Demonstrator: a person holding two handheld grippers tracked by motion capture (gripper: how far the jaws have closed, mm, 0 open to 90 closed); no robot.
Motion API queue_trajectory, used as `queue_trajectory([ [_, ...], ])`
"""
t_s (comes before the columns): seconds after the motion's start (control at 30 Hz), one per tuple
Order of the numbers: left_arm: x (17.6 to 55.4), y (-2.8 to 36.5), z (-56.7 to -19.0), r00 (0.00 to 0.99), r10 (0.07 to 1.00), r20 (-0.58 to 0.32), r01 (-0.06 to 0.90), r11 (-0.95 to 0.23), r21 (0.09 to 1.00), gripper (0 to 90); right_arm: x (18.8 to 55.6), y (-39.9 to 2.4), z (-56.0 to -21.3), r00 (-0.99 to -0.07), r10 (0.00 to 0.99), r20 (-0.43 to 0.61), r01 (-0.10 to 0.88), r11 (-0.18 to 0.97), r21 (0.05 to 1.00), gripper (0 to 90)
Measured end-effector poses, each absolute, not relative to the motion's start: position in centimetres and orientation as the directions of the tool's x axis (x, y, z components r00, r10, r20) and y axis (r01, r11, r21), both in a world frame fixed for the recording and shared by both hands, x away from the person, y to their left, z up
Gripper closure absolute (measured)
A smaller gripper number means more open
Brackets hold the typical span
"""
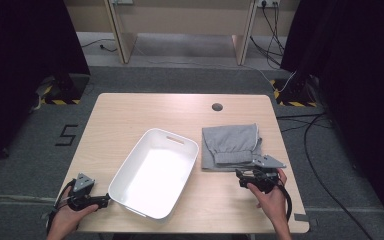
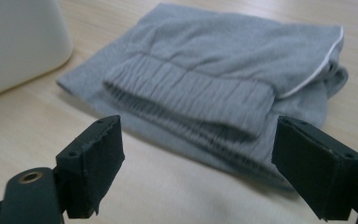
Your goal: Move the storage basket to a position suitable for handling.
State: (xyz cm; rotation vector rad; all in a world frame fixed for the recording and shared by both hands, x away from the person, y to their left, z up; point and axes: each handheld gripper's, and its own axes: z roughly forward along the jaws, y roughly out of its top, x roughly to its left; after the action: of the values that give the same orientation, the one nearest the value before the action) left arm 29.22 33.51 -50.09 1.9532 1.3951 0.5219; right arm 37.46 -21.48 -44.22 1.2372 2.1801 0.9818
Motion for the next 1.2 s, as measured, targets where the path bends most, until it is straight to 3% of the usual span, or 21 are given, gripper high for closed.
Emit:
queue_trajectory([
  [0.4, 29.2, 33.5, -50.1, 0.349, 0.935, -0.060, 0.667, -0.203, 0.717, 11.4, 42.6, -19.8, -42.6, -0.490, 0.871, -0.035, 0.544, 0.337, 0.769, 19.3],
  [0.87, 29.2, 33.5, -50.1, 0.350, 0.935, -0.060, 0.666, -0.203, 0.718, 11.4, 47.6, -17.6, -45.3, -0.455, 0.889, -0.050, 0.637, 0.365, 0.679, 21.1],
  [0.97, 29.2, 33.6, -50.1, 0.350, 0.935, -0.061, 0.666, -0.203, 0.718, 11.4, 48.1, -17.6, -46.5, -0.450, 0.893, -0.026, 0.669, 0.357, 0.652, 20.1],
  [1.2, 29.2, 33.6, -50.1, 0.352, 0.934, -0.060, 0.666, -0.204, 0.718, 11.4, 46.7, -18.9, -48.1, -0.397, 0.913, 0.098, 0.677, 0.219, 0.703, 19.9],
])
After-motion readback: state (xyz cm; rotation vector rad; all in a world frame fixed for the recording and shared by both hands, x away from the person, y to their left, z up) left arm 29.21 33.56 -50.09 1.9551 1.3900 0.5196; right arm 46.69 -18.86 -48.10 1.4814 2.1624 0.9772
